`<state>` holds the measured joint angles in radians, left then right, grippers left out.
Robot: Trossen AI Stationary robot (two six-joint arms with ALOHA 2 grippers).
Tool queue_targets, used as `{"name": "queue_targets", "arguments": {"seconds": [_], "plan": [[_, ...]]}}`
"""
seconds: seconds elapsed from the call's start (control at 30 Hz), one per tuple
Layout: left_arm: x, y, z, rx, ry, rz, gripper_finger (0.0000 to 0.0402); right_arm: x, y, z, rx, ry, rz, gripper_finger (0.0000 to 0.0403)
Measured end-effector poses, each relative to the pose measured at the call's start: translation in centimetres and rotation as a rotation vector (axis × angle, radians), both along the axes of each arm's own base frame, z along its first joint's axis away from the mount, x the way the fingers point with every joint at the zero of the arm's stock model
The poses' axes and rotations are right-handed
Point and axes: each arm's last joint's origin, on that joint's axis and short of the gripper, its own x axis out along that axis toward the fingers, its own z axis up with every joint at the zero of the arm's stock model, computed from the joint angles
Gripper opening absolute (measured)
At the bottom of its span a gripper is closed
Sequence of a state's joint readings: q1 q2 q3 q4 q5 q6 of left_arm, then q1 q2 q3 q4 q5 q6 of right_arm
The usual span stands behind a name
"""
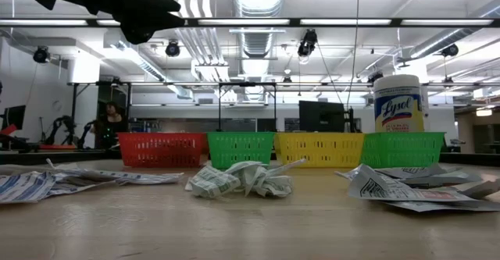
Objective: Pick & Place First Aid Supplies
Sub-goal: Put the alcohol pad into the red basket
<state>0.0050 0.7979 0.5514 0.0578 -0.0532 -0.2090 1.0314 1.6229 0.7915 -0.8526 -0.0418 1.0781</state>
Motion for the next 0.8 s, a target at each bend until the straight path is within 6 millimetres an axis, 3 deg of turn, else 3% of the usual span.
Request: {"name": "queue_targets", "arguments": {"seconds": [0.6,0.8], "plan": [[0.1,0.0,0.0,-0.034,0.000,0.006,0.0154,3.0,-1.5,1.3,-0.176,-0.460,-0.220,0.0008],[0.9,0.0,-0.8,-0.108,0.035,0.018,0.0154,5.1,-1.3,2.7,-0.239,-0.747,-0.247,0.0008]]}}
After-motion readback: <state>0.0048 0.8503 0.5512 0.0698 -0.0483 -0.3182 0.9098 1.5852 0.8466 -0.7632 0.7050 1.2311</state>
